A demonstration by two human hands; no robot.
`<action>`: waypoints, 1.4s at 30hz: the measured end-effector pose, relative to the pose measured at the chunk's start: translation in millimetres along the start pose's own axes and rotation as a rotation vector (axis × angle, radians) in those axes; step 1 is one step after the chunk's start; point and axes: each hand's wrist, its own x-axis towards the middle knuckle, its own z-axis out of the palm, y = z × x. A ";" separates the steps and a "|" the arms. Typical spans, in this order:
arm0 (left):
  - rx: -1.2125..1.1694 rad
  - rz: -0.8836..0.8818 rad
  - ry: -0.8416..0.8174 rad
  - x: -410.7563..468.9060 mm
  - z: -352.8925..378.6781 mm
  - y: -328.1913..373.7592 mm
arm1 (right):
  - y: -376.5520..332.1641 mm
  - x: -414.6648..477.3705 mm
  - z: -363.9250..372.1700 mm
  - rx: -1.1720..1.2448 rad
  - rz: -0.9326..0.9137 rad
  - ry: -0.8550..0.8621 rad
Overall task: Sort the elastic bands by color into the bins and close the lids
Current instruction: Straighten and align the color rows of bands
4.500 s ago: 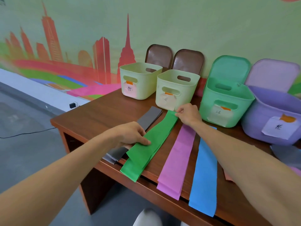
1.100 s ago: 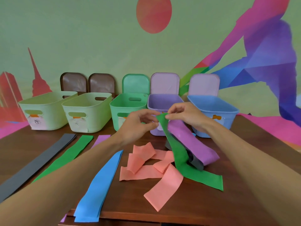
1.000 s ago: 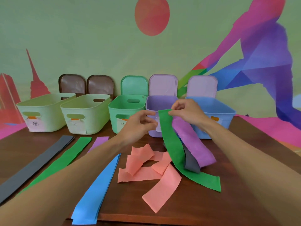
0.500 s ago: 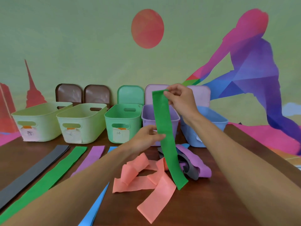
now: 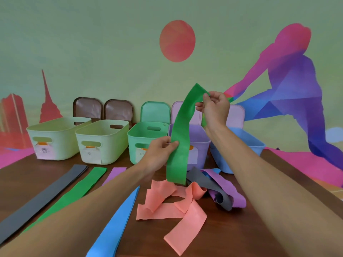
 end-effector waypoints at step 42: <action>0.258 -0.676 0.078 -121.5 -278.6 -87.6 | 217.8 -164.5 201.1 -1.053 -0.012 -0.884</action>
